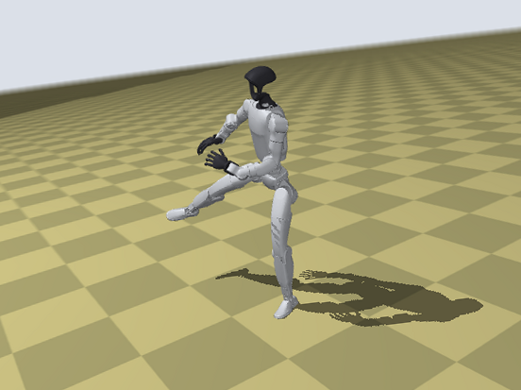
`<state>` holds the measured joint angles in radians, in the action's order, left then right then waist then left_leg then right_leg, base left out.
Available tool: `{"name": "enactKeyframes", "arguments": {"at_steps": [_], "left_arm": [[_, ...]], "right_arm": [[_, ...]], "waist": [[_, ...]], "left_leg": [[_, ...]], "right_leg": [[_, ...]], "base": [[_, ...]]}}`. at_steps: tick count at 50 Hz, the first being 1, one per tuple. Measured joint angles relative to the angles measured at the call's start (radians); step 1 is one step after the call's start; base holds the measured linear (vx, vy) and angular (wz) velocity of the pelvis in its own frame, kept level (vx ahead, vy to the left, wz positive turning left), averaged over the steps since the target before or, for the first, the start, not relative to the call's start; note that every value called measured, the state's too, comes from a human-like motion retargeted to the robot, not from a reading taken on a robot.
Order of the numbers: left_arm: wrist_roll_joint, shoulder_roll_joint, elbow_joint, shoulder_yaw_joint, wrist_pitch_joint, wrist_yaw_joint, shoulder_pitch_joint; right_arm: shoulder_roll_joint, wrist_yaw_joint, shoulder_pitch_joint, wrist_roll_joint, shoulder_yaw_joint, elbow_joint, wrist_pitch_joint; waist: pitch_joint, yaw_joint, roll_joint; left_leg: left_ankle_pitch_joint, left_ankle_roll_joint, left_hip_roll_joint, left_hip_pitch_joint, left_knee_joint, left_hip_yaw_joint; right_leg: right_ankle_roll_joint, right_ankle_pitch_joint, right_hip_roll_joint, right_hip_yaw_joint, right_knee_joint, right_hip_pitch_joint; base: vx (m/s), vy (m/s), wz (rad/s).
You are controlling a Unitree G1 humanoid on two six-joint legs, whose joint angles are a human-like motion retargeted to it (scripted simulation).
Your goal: Kungfu
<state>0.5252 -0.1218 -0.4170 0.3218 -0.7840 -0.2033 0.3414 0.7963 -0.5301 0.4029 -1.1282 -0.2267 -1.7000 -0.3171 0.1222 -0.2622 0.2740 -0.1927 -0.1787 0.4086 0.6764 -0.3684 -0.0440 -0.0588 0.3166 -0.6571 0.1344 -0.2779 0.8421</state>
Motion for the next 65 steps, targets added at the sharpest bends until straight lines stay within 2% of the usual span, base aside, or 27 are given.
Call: {"name": "enactKeyframes", "arguments": {"at_steps": [1,2,3,5,7,8,10,12,15,17,20,22,25,28,33,35,37,38,40,43,45,48,50,53,57,62,65], "left_arm": [[0.001,-0.009,-0.013,-0.024,0.002,0.003,-0.029],[0.001,-0.017,-0.028,-0.049,0.004,0.006,-0.056],[0.0,-0.026,-0.049,-0.079,0.005,0.01,-0.079],[-0.009,-0.048,-0.096,-0.134,0.012,0.005,-0.11],[-0.019,-0.082,-0.146,-0.203,0.023,-0.026,-0.132],[-0.019,-0.098,-0.167,-0.238,0.026,-0.04,-0.149],[-0.012,-0.13,-0.206,-0.299,0.019,-0.049,-0.197],[0.001,-0.155,-0.241,-0.345,0.009,-0.04,-0.252],[0.002,-0.192,-0.285,-0.405,0.012,-0.03,-0.33],[-0.017,-0.213,-0.314,-0.433,0.014,-0.038,-0.375],[-0.017,-0.204,-0.361,-0.468,0.026,-0.04,-0.432],[-0.007,-0.164,-0.401,-0.471,0.034,-0.027,-0.454],[-0.019,-0.117,-0.462,-0.46,0.047,-0.009,-0.45],[-0.03,-0.089,-0.507,-0.425,0.044,0.007,-0.421],[0.014,-0.078,-0.545,-0.344,0.018,0.059,-0.353],[0.04,-0.07,-0.557,-0.308,0.007,0.084,-0.318],[0.069,-0.06,-0.575,-0.272,-0.005,0.11,-0.274],[0.084,-0.05,-0.586,-0.253,-0.011,0.122,-0.25],[0.133,0.003,-0.618,-0.233,-0.021,0.157,-0.182],[0.16,0.118,-0.698,-0.218,0.003,0.281,-0.019],[0.126,0.135,-0.766,-0.176,0.005,0.32,0.104],[0.156,0.137,-0.836,-0.136,0.006,0.327,0.235],[0.23,0.12,-0.841,-0.111,0.001,0.348,0.332],[0.377,0.091,-0.823,-0.076,0.023,0.393,0.437],[0.494,0.087,-0.796,-0.071,0.049,0.375,0.475],[0.529,0.083,-0.749,-0.069,0.065,0.366,0.423],[0.542,0.057,-0.673,-0.06,0.085,0.338,0.35]], "right_arm": [[-0.02,-0.007,0.006,-0.018,0.012,0.0,0.021],[-0.041,-0.016,0.011,-0.034,0.021,0.0,0.042],[-0.067,-0.03,0.016,-0.05,0.024,0.0,0.062],[-0.116,-0.06,0.021,-0.077,0.027,0.0,0.076],[-0.165,-0.086,0.016,-0.102,0.036,0.0,0.056],[-0.187,-0.094,0.006,-0.113,0.037,0.0,0.045],[-0.232,-0.101,-0.038,-0.132,0.032,0.0,0.033],[-0.272,-0.089,-0.094,-0.129,0.031,0.0,0.038],[-0.335,-0.072,-0.163,-0.115,0.015,0.0,0.043],[-0.36,-0.058,-0.206,-0.109,0.011,0.0,0.026],[-0.374,-0.048,-0.272,-0.115,0.0,0.011,0.019],[-0.366,-0.042,-0.308,-0.111,-0.011,0.023,0.023],[-0.363,-0.035,-0.314,-0.083,-0.021,0.028,0.018],[-0.366,-0.012,-0.287,-0.037,-0.022,0.032,0.002],[-0.386,0.053,-0.241,0.038,0.012,0.081,-0.096],[-0.399,0.076,-0.23,0.068,0.031,0.112,-0.137],[-0.415,0.1,-0.217,0.113,0.049,0.144,-0.175],[-0.421,0.117,-0.213,0.14,0.053,0.158,-0.195],[-0.425,0.169,-0.173,0.208,0.047,0.182,-0.229],[-0.414,0.28,-0.018,0.334,0.113,0.229,-0.285],[-0.41,0.365,0.082,0.428,0.174,0.252,-0.303],[-0.429,0.455,0.136,0.466,0.207,0.312,-0.335],[-0.425,0.494,0.177,0.492,0.24,0.359,-0.348],[-0.418,0.539,0.215,0.533,0.286,0.422,-0.362],[-0.445,0.603,0.221,0.637,0.301,0.451,-0.388],[-0.501,0.699,0.192,0.852,0.296,0.467,-0.404],[-0.532,0.754,0.162,0.973,0.322,0.501,-0.378]], "waist": [[0.002,0.002,-0.017],[0.003,0.003,-0.033],[0.002,0.006,-0.046],[-0.011,-0.007,-0.057],[-0.025,-0.037,-0.081],[-0.023,-0.044,-0.104],[-0.002,-0.044,-0.152],[0.034,-0.017,-0.204],[0.102,0.054,-0.277],[0.14,0.075,-0.341],[0.184,0.092,-0.38],[0.173,0.074,-0.382],[0.134,0.051,-0.357],[0.086,0.018,-0.309],[0.054,0.028,-0.252],[0.053,0.027,-0.252],[0.062,0.016,-0.279],[0.076,0.015,-0.291],[0.1,0.056,-0.303],[-0.012,0.027,-0.246],[-0.058,-0.014,-0.178],[-0.061,-0.053,-0.09],[-0.094,-0.069,-0.057],[-0.122,-0.088,-0.031],[-0.141,-0.078,-0.01],[-0.152,-0.071,0.015],[-0.153,-0.06,0.028]], "left_leg": [[-0.015,-0.009,-0.004,-0.004,-0.016,-0.021],[-0.027,-0.018,-0.006,-0.008,-0.026,-0.041],[-0.031,-0.023,-0.005,-0.01,-0.028,-0.06],[-0.028,-0.018,-0.002,-0.005,-0.031,-0.063],[-0.029,-0.007,-0.015,-0.009,-0.036,-0.06],[-0.03,-0.003,-0.025,-0.023,-0.033,-0.074],[-0.031,0.012,-0.04,-0.056,-0.021,-0.101],[-0.03,0.036,-0.047,-0.094,-0.001,-0.143],[-0.029,0.096,-0.019,-0.111,0.005,-0.223],[-0.029,0.12,-0.062,-0.134,0.017,-0.279],[-0.035,0.135,-0.13,-0.159,0.038,-0.328],[-0.04,0.127,-0.207,-0.206,0.062,-0.334],[-0.04,0.137,-0.243,-0.263,0.084,-0.343],[-0.044,0.163,-0.236,-0.312,0.088,-0.345],[-0.059,0.239,-0.169,-0.385,0.079,-0.409],[-0.079,0.276,-0.157,-0.415,0.062,-0.435],[-0.107,0.311,-0.18,-0.43,0.029,-0.443],[-0.115,0.326,-0.194,-0.421,0.01,-0.435],[-0.115,0.351,-0.216,-0.391,-0.004,-0.439],[-0.116,0.355,-0.234,-0.427,0.025,-0.402],[-0.119,0.369,-0.226,-0.425,0.049,-0.362],[-0.109,0.418,-0.203,-0.413,0.104,-0.34],[-0.099,0.44,-0.2,-0.418,0.14,-0.354],[-0.083,0.441,-0.23,-0.411,0.177,-0.356],[-0.074,0.441,-0.247,-0.415,0.197,-0.372],[-0.058,0.441,-0.257,-0.41,0.21,-0.349],[-0.058,0.441,-0.257,-0.409,0.213,-0.33]], "right_leg": [[0.064,-0.019,0.008,0.009,-0.023,0.03],[0.088,-0.039,0.008,-0.018,-0.068,0.063],[0.036,-0.062,-0.009,-0.116,-0.158,0.103],[-0.026,-0.079,-0.013,-0.272,-0.337,0.136],[0.009,-0.062,0.029,-0.338,-0.485,0.126],[0.054,-0.06,0.059,-0.356,-0.546,0.114],[0.186,-0.066,0.161,-0.363,-0.629,0.079],[0.306,-0.088,0.312,-0.343,-0.654,0.053],[0.321,-0.151,0.463,-0.43,-0.621,0.03],[0.321,-0.183,0.499,-0.41,-0.586,0.021],[0.321,-0.213,0.485,-0.374,-0.494,-0.005],[0.312,-0.222,0.387,-0.354,-0.433,-0.051],[0.214,-0.219,0.28,-0.396,-0.312,-0.106],[0.115,-0.224,0.234,-0.416,-0.156,-0.158],[-0.052,-0.359,0.179,-0.598,0.031,-0.203],[-0.026,-0.377,0.173,-0.637,0.059,-0.22],[0.062,-0.245,0.135,-0.655,0.054,-0.205],[0.108,-0.167,0.118,-0.583,0.023,-0.153],[0.137,-0.207,0.111,-0.42,-0.121,0.028],[0.138,-0.245,0.137,-0.379,-0.179,0.092],[0.142,-0.284,0.162,-0.37,-0.224,0.134],[0.148,-0.298,0.185,-0.376,-0.24,0.188],[0.147,-0.301,0.177,-0.393,-0.253,0.213],[0.149,-0.29,0.151,-0.38,-0.259,0.251],[0.145,-0.279,0.156,-0.358,-0.257,0.275],[0.151,-0.277,0.133,-0.365,-0.262,0.271],[0.157,-0.281,0.122,-0.371,-0.266,0.258]], "base": [[-0.03,-0.25,-0.41],[-0.12,-0.25,-0.65],[-0.19,-0.17,-0.57],[-0.23,-0.15,-0.2],[-0.14,-0.26,0.25],[0.0,-0.31,0.19],[0.14,-0.33,0.09],[0.2,-0.39,-0.43],[0.15,-0.46,-0.91],[0.2,-0.44,-0.26],[0.25,-0.28,0.24],[0.17,-0.01,0.85],[0.02,-0.32,0.43],[-0.04,-0.28,0.13],[0.0,-0.61,-0.56],[0.08,-0.82,-0.41],[0.14,-0.9,-0.02],[0.08,-0.95,-0.12],[-0.17,-0.57,-0.59],[-0.43,-0.12,-0.9],[-0.24,-0.09,-0.48],[-0.02,-0.02,-0.09],[-0.14,0.02,-0.04],[-0.09,0.12,0.1],[0.0,0.06,-0.09],[0.02,0.06,0.2],[0.04,0.05,0.26]]}}
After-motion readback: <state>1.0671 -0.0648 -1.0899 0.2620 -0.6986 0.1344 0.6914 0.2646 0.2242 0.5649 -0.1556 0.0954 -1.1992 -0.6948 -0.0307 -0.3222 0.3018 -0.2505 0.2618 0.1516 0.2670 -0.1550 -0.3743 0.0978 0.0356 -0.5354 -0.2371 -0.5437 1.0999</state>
